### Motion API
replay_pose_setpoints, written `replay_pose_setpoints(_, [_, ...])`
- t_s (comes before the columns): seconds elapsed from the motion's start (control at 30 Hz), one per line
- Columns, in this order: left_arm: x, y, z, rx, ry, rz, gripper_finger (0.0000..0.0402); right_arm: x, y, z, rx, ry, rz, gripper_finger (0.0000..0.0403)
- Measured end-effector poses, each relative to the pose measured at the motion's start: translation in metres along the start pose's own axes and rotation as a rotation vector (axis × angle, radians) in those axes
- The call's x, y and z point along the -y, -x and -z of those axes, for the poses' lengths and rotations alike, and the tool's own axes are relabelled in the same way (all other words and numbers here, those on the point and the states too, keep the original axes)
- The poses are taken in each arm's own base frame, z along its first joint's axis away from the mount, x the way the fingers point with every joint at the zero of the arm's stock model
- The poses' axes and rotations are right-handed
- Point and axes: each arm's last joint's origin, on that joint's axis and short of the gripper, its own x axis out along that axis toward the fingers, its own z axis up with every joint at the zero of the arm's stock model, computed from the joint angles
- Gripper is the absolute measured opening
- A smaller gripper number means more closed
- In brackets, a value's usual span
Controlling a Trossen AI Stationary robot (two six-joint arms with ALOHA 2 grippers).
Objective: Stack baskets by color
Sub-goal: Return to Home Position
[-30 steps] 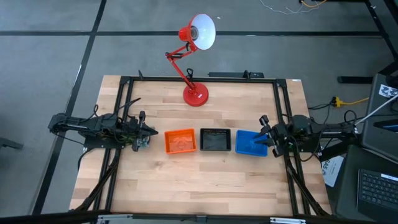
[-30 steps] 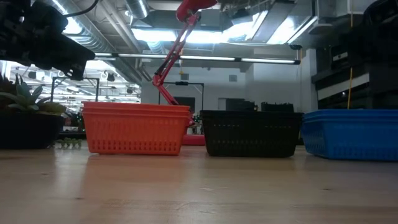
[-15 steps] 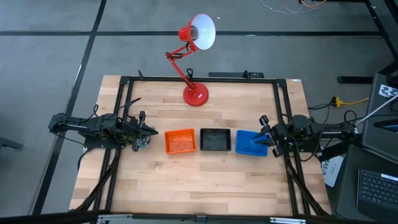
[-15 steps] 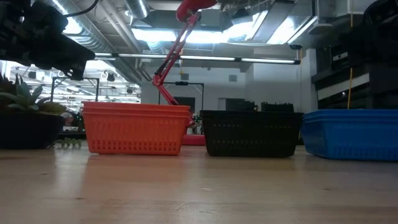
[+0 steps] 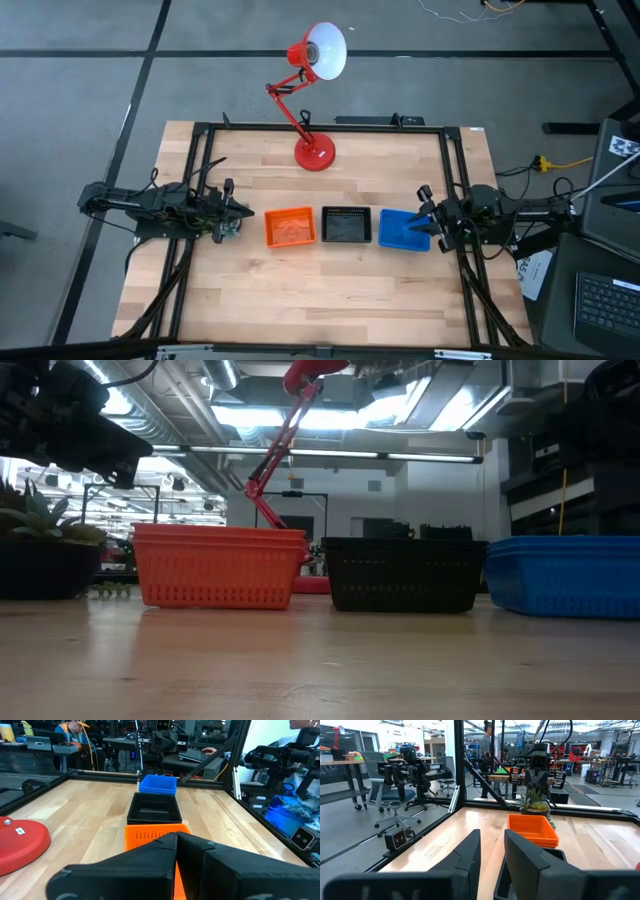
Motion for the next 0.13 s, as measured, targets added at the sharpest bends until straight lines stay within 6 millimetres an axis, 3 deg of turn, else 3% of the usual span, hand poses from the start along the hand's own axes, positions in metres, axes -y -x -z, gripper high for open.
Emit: replay_pose_setpoints(0.13, [0.0, 0.0, 0.0, 0.0, 0.0, 0.0, 0.0001, 0.0, 0.0, 0.0, 0.0, 0.0, 0.0, 0.0088])
